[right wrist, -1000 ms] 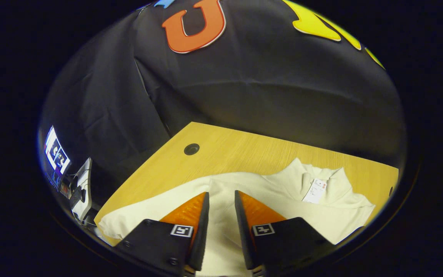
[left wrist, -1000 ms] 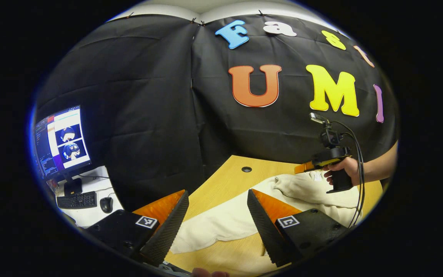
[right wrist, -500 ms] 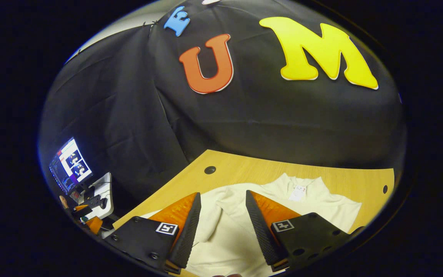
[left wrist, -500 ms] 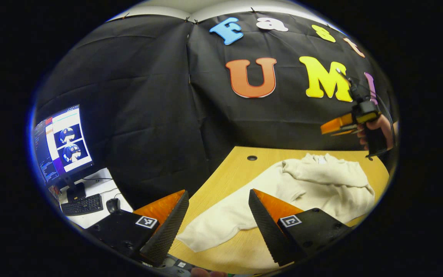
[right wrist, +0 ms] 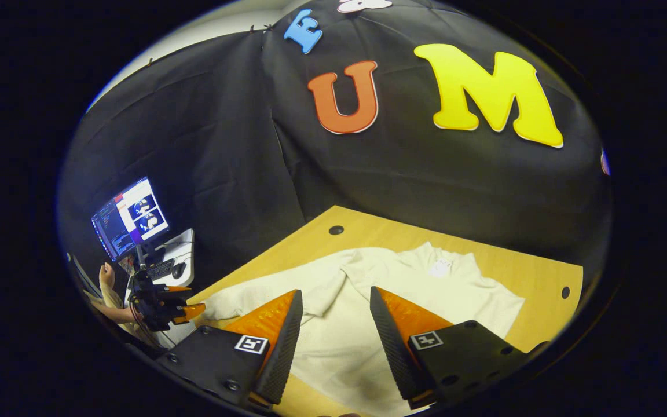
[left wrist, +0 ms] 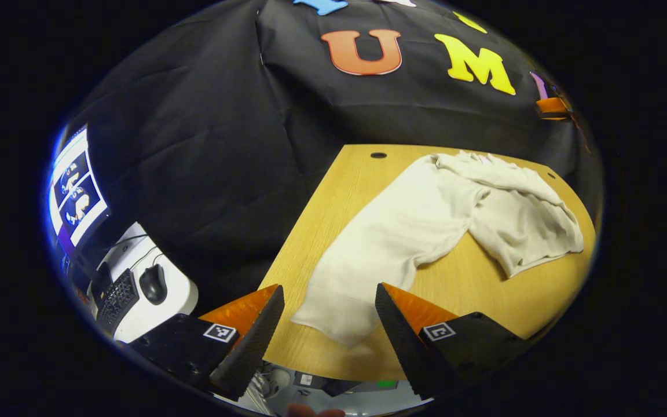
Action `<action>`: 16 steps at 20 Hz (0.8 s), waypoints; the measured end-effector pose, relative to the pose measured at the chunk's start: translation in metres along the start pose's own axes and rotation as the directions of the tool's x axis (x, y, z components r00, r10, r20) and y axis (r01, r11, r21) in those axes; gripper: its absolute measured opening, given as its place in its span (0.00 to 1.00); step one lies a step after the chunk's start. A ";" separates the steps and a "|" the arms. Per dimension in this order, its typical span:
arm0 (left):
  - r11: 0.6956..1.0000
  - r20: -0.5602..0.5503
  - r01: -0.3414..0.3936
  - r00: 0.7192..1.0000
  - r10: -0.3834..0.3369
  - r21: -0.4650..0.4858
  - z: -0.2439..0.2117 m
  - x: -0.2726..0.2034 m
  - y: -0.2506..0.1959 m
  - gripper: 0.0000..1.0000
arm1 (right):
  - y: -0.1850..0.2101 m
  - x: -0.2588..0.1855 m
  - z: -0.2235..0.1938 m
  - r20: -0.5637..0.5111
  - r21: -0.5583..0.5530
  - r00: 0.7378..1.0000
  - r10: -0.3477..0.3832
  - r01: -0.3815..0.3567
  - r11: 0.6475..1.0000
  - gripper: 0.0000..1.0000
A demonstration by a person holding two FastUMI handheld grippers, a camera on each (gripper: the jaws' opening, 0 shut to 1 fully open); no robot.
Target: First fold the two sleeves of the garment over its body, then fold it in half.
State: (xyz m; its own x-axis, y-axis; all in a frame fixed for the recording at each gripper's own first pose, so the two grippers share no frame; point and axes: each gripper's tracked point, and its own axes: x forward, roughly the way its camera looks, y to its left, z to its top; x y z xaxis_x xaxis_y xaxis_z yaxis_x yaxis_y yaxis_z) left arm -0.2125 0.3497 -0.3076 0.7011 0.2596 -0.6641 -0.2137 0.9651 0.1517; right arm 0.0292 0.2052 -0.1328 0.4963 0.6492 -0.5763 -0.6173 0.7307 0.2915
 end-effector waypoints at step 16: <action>0.978 -0.111 0.155 0.979 -0.171 -0.141 -0.030 0.028 -0.008 0.66 | -0.012 -0.032 -0.020 -0.001 0.118 1.000 -0.018 0.018 0.993 0.74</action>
State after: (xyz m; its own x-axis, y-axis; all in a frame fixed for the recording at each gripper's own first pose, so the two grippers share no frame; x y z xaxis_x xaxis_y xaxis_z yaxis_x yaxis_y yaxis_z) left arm -0.2117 0.3481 -0.3491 0.6477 0.0855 -0.7571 -0.1966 0.9788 -0.0576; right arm 0.0083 0.1708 -0.1333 0.5067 0.6356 -0.5824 -0.5320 0.7621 0.3689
